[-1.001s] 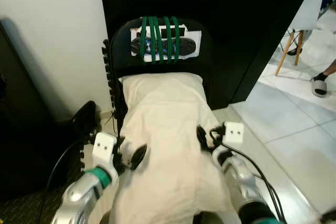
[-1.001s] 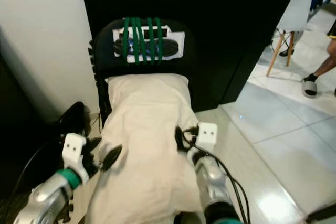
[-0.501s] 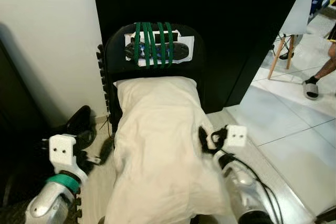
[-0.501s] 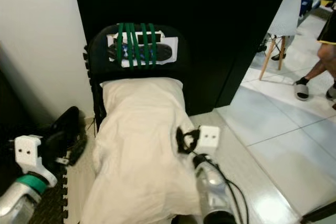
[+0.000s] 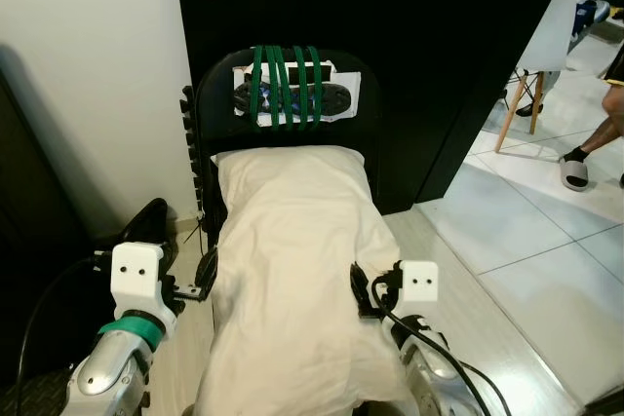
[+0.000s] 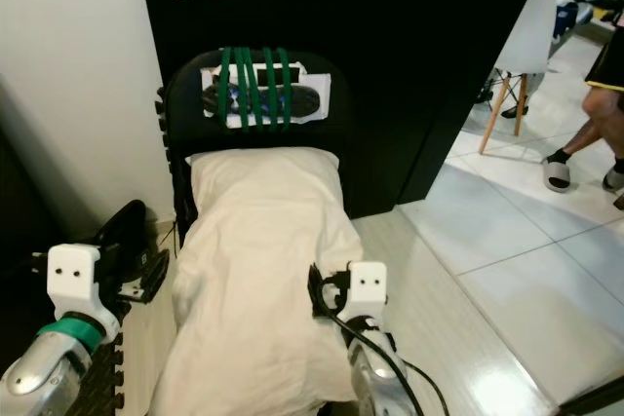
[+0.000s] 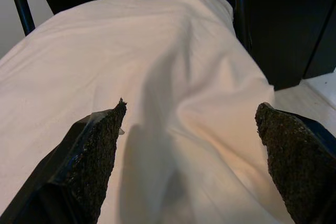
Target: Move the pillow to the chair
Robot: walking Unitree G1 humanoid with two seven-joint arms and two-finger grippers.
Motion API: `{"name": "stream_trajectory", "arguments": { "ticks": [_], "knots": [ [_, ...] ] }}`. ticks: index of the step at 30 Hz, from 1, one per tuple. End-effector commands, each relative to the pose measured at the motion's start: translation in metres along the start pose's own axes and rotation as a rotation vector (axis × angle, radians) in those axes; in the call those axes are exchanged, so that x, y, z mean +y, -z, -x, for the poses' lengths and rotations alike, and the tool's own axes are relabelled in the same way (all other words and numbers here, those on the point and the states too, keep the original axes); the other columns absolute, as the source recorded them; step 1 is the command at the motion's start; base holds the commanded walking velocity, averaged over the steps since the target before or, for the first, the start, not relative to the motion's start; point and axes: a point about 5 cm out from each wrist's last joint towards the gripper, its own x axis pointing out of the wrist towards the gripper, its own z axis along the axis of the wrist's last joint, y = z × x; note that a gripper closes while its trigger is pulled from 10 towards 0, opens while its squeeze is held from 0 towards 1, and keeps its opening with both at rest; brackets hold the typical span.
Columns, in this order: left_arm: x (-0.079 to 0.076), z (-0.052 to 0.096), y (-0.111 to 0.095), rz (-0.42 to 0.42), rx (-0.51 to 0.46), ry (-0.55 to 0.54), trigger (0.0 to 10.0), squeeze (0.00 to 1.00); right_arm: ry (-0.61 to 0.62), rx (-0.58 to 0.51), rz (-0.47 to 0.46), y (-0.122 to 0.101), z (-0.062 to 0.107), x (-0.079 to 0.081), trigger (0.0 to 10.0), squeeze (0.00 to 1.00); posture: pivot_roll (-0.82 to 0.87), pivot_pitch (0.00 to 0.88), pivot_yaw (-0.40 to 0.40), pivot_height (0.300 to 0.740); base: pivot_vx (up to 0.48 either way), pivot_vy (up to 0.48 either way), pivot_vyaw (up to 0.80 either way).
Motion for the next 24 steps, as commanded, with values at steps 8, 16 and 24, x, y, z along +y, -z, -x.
{"name": "stream_trajectory", "arguments": {
  "ticks": [8, 16, 24],
  "knots": [
    [-0.004, -0.007, -0.003, -0.065, -0.050, -0.006, 10.0, 0.00, 0.020, 0.005, 0.001, -0.006, -0.007, 0.000, 10.0, 0.00, 0.09, 0.021, -0.019, 0.641, 0.000, 0.000, 0.00],
    [-0.009, -0.012, -0.007, -0.072, -0.039, 0.014, 10.0, 0.00, 0.033, 0.012, -0.009, -0.006, -0.005, 0.003, 10.0, 0.00, 0.10, 0.020, 0.005, 0.666, 0.000, 0.000, 0.00],
    [-0.009, -0.016, -0.011, -0.103, -0.035, 0.061, 10.0, 0.00, 0.073, 0.014, -0.047, -0.001, -0.003, 0.005, 10.0, 0.00, 0.13, 0.024, 0.080, 0.691, 0.000, 0.000, 0.00]
  ]
}}
